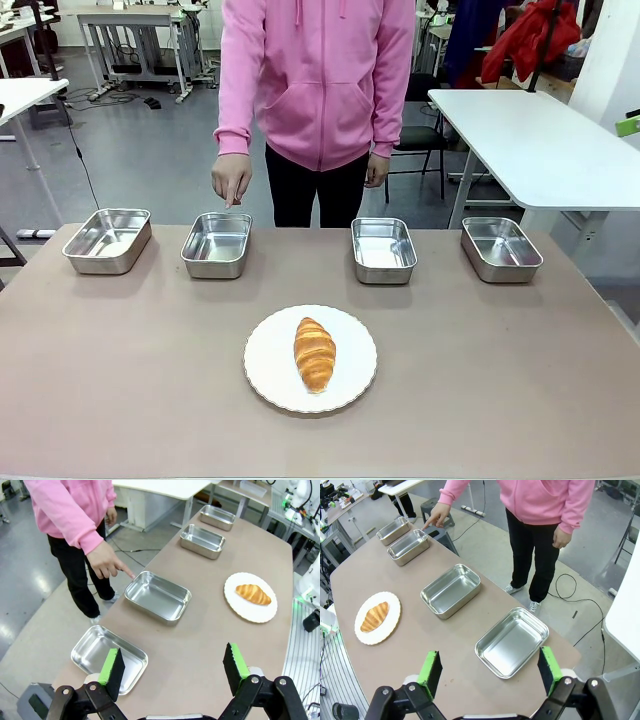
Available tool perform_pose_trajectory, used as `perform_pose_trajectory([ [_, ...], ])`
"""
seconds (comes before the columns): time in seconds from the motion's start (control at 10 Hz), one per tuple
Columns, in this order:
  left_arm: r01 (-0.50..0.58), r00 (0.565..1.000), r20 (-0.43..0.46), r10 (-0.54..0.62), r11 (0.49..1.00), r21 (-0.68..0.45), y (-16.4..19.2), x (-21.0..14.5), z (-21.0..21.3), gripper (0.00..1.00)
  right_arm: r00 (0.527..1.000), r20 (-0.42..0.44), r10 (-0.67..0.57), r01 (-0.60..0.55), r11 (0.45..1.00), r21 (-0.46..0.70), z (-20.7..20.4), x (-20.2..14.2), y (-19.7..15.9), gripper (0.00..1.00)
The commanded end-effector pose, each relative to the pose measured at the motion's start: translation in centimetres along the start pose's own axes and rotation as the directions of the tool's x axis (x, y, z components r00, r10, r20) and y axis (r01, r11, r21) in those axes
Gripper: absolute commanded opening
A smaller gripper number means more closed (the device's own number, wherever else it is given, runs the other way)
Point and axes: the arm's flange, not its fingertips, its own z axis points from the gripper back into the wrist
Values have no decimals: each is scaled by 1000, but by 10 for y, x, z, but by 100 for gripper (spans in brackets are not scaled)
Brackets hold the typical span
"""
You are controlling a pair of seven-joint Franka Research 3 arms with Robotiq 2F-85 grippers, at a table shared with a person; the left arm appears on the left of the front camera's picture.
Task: Place the bread in the container.
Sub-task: Place the Butter Roll into the Airtight Container indicated by the human.
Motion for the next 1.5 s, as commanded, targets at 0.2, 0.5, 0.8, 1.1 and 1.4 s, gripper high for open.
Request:
perform_pose_trajectory([
  [0.2, 6, 1000, 8, -6, 1000, -8, -1, 1, 1, 100, 1000, 11, 5, -5, 1000, 5, 1, 2, 2, 100],
  [0.5, 6, 1000, 8, -6, 1000, -8, -1, 1, 1, 100, 1000, 11, 5, -5, 1000, 5, 1, 2, 2, 100],
  [0.8, 6, 1000, 8, -6, 1000, -8, -1, 1, 1, 100, 1000, 11, 5, -5, 1000, 5, 1, 2, 2, 100],
  [1.1, 6, 1000, 8, -6, 1000, -8, -1, 1, 1, 100, 1000, 11, 5, -5, 1000, 5, 1, 2, 2, 100],
  [1.4, 6, 1000, 8, -6, 1000, -8, -1, 1, 1, 100, 1000, 11, 5, -5, 1000, 5, 1, 2, 2, 100],
])
